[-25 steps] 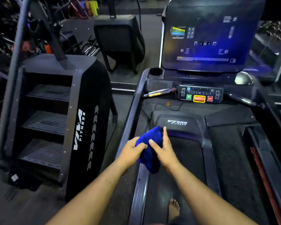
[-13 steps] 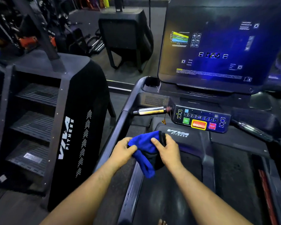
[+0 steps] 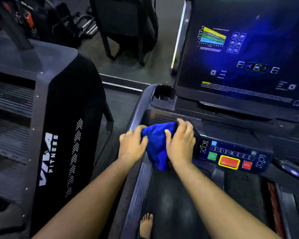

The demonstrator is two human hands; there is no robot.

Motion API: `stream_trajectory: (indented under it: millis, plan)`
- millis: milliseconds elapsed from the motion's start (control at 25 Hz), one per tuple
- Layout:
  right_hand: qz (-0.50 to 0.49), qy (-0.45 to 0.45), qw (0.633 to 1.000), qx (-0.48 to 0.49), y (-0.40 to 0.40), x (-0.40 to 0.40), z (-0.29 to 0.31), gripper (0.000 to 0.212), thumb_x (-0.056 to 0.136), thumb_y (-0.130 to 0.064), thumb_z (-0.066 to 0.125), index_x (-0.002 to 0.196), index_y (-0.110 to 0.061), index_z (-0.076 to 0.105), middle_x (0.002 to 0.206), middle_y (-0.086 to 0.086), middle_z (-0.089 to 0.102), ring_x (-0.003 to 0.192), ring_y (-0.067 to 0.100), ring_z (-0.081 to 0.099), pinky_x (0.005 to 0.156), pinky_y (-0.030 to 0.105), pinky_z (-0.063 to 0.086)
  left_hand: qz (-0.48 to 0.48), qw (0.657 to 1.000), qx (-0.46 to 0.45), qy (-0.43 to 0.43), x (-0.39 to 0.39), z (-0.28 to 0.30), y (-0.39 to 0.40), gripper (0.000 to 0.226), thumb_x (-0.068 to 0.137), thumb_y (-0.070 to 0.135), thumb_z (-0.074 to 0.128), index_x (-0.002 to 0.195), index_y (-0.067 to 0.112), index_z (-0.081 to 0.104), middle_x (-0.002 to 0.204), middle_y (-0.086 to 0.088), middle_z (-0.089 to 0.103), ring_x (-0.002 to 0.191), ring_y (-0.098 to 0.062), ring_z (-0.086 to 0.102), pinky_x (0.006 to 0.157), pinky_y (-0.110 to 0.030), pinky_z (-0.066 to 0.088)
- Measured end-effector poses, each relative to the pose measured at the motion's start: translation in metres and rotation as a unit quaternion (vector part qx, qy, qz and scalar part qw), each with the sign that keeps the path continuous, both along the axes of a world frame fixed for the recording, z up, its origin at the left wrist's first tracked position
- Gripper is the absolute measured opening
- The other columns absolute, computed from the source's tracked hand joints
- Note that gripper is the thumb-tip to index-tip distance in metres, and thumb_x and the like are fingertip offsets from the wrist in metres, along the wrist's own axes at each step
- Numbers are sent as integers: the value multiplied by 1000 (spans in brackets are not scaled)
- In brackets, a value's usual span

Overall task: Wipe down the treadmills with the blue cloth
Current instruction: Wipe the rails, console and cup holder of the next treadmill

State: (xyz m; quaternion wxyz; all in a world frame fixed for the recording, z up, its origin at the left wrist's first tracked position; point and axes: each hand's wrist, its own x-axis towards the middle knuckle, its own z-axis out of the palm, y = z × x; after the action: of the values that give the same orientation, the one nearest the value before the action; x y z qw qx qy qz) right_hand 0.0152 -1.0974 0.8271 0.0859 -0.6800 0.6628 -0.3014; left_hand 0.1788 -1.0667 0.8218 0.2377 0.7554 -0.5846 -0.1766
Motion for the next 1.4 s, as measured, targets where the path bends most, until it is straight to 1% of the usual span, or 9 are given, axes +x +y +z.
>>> stream_trajectory:
  millis: [120, 200, 360, 560, 760, 880, 1000, 1200, 1400]
  plan:
    - [150, 237, 960, -22, -11, 29, -38, 53, 95, -38, 45, 144, -19, 40, 151, 7, 41, 141, 30, 35, 115, 57, 23, -34, 996, 2, -79, 19, -25, -25, 36, 91, 23, 54, 126, 31, 56, 121, 4, 65, 124, -19, 50, 104, -44, 29]
    - [226, 298, 927, 23, -3, 31, -67, 62, 95, -47, 39, 149, -18, 36, 151, 6, 43, 142, 28, 35, 118, 58, 16, -81, 990, 7, -117, 27, -41, -22, 49, 92, 21, 52, 140, 26, 47, 153, 0, 42, 143, -20, 33, 112, -49, 24]
    - [258, 373, 886, 97, -35, 46, -63, 74, 80, -69, 50, 131, -16, 50, 121, 8, 60, 111, 30, 56, 107, 59, 29, -149, 972, 83, -161, 38, -59, -16, 63, 101, 28, 31, 158, 23, 5, 167, 3, -10, 153, -13, -9, 122, -57, 2]
    - [330, 393, 833, 208, -80, 58, -35, 72, 75, -76, 39, 117, -21, 57, 117, 1, 61, 117, 24, 47, 104, 57, 26, -167, 972, 99, -136, 41, -53, -21, 64, 98, 39, 21, 159, 22, 10, 167, 6, -6, 152, -9, -11, 121, -54, -7]
    - [267, 490, 829, 41, -64, 16, -37, 89, 69, -83, 42, 130, -20, 61, 120, 3, 52, 115, 28, 46, 105, 59, 29, -172, 970, 91, -149, 39, -50, -22, 73, 91, 46, 25, 158, 20, 15, 167, 1, -3, 153, -14, -7, 121, -56, -4]
    - [250, 455, 854, 22, -45, 18, -48, 83, 85, -57, 58, 151, -12, 36, 127, 9, 53, 119, 30, 50, 112, 59, 28, -169, 968, 91, -161, 38, -53, -24, 75, 89, 44, 24, 158, 19, 13, 167, 2, -3, 153, -14, -6, 121, -58, 1]
    - [238, 425, 871, 60, -11, 28, -67, 76, 87, -39, 46, 154, -9, 23, 147, 18, 43, 139, 37, 39, 117, 58, 23, -167, 970, 96, -146, 38, -51, -24, 77, 86, 42, 17, 159, 19, 6, 167, 4, -6, 153, -12, -10, 122, -55, 0]
    - [295, 379, 849, 218, -73, 55, -32, 67, 75, -71, 54, 115, -17, 52, 108, 8, 66, 99, 32, 64, 82, 43, 44, -169, 969, 98, -152, 37, -50, -26, 78, 84, 42, 15, 158, 18, 10, 167, 3, -2, 153, -14, -5, 121, -57, 3]
    - [236, 459, 852, 95, -30, 23, -55, 82, 67, -68, 61, 130, -16, 48, 115, 10, 59, 103, 32, 56, 99, 54, 39, -166, 968, 105, -159, 35, -48, -26, 77, 86, 40, 18, 159, 17, 9, 167, 3, -4, 153, -13, -7, 122, -56, 3]
